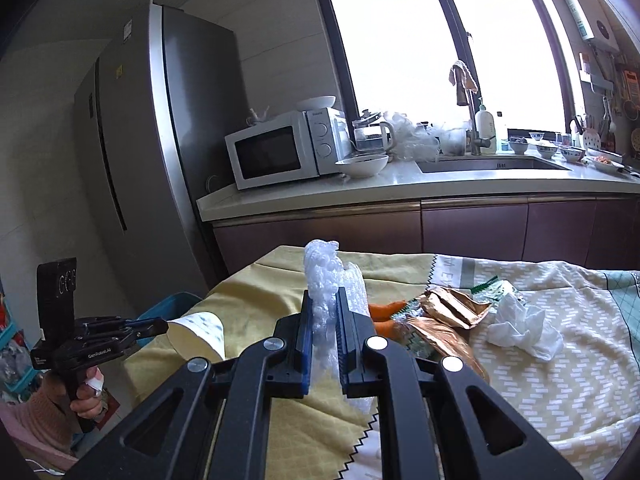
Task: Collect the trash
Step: 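Grasp a white foam net with the right tool while the left tool grasps a paper cup, then carry foam net and cup to the teal bin and release both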
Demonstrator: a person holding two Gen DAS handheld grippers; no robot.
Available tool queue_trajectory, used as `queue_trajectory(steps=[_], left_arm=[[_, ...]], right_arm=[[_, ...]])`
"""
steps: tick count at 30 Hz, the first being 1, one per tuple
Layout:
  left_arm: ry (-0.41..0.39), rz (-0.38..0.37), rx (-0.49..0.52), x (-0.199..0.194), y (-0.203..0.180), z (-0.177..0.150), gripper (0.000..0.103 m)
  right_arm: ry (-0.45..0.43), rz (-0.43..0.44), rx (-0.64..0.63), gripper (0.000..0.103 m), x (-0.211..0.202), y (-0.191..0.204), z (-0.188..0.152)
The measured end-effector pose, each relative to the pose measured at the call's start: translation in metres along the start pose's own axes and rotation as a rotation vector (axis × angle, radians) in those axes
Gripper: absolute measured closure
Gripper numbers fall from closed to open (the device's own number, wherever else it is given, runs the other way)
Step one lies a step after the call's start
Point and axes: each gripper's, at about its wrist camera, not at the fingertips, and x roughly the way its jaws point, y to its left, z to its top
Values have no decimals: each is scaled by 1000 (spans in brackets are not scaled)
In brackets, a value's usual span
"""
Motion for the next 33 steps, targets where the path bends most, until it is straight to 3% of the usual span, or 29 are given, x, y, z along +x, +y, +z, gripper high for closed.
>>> queue_trajectory(steps=[10,13,16,20,24,33], left_arm=[[16,27,-13,-3,18,-9,99],[43,81,11,8,15,-12,93],[63,88,8,18,15,-16,89],[83,116,-10,29,19,-20,88],[84,122,-35,31,24,-20,98],[10,199,-68,-3,48,-10,99]], right_arm=[[-66,-14,4,94,-7,4,17],[-56,5,30,94,-5,0,15],[-32,25,25,93,2,4,10],[9,84,36,93,18,10,2],[64,175,57,93,42,20,-5],[157,367,23,94,101,71,3]])
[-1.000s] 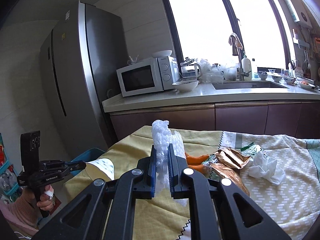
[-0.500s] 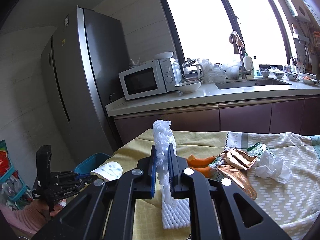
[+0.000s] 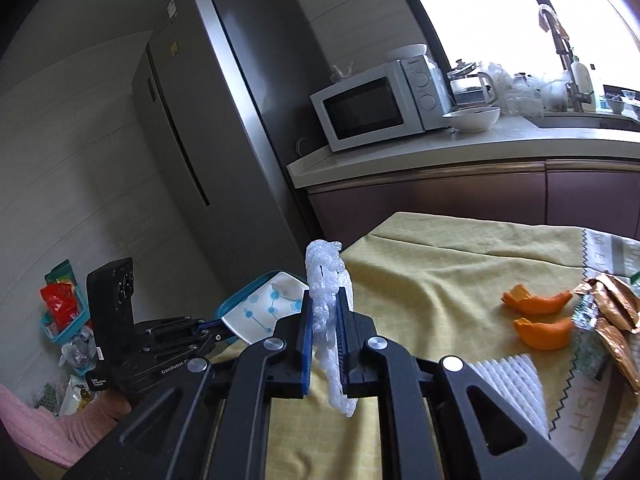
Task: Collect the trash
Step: 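Carry foam net and cup to the teal bin and release both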
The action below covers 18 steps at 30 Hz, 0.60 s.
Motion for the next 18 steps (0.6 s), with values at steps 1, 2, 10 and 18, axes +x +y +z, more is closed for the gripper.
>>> queue_trajectory(steps=[1,2,10,18], left_arm=[[-10,18,-7,-4,6,2,99],[-18,35,-15,-9,14,4,99],[-44,221,-104,-30,90,13,99],[30,325,-156,-13,150,5,99]], right_arm=[[8,19,-6,94,8,4,3],[16,39,-13,94,16,9,6],[72,172,-49,94,87,48,30],[143,244,-41,94,159,71,41]])
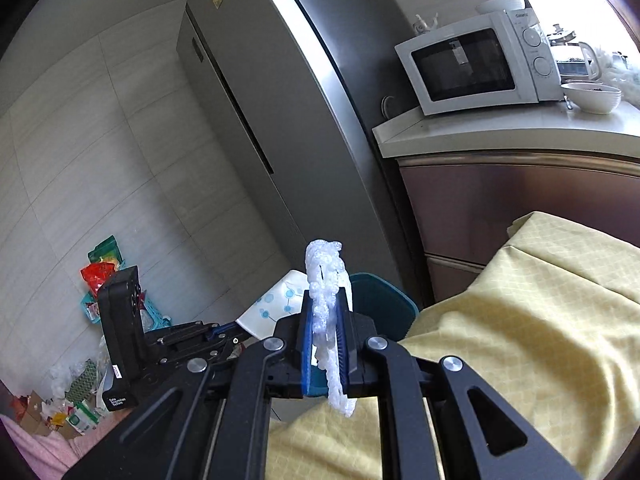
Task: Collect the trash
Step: 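Carry foam net and cup to the teal bin and release both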
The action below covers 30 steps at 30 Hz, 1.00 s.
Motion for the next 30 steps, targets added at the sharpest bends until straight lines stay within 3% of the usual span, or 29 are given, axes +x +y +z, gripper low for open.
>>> queue_trajectory(steps=[8,17,23,30], left_arm=[[102,40,-28,49,27,-10,99],[171,44,-57,79,32,-22,98],[182,36,-90,83,36,-28,95],[156,36,-89,69,33,-33,93]], right_arm=[[105,-12,15,94,71,-2,8],[227,-58,12,91,122,1,-3],[257,-93,14,72,132,-1,-10],[241,-98,8,70,119,-3,-13]])
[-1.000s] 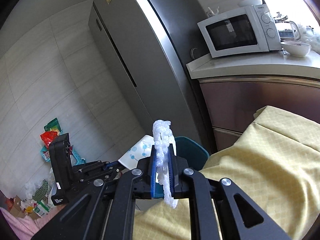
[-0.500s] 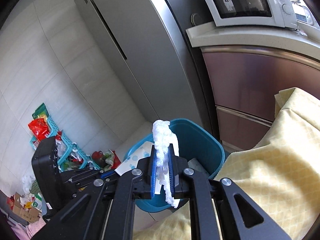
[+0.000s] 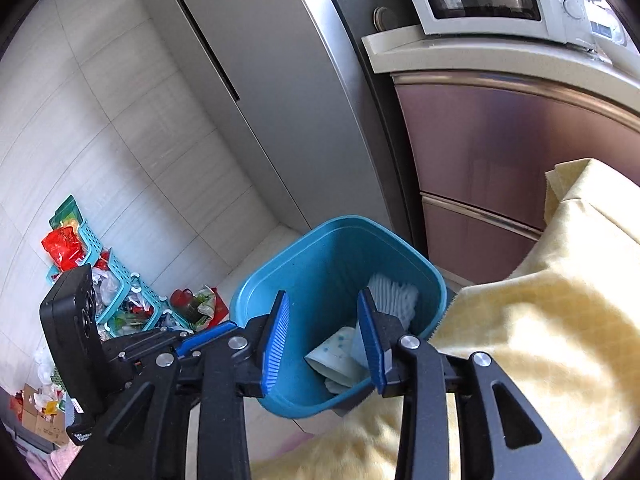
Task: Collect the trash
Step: 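Carry foam net and cup to the teal bin and release both, then return to the table and reach toward the foam nets and wrappers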
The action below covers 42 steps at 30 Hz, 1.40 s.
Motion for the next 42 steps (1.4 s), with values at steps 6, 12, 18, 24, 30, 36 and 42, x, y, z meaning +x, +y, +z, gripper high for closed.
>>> queue_trajectory(steps=[6,12,18,24,30,36,42], left_arm=[[-117,-75,36,-44,-20,-2,80],[-219,-211,124,-87,-67,-7,65],[-230,-384,249,-108,-136,-18,57],[-172,-533,357,-110,-219,-40,56],[-84,-639,444,-102,-287,-59,53],[15,-693,482,-83,-331,-72,52],[119,-720,476,-67,-352,-78,51]], right_arm=[[-90,-9,-36,62,-53,-2,-13],[-201,-69,-57,55,-129,-9,-47],[-282,-180,2,54,-203,-34,-90],[-326,-348,106,54,-258,-70,-138],[-365,-492,206,54,-302,-105,-176],[-403,-596,271,50,-335,-133,-203],[-411,-658,310,48,-351,-154,-218]])
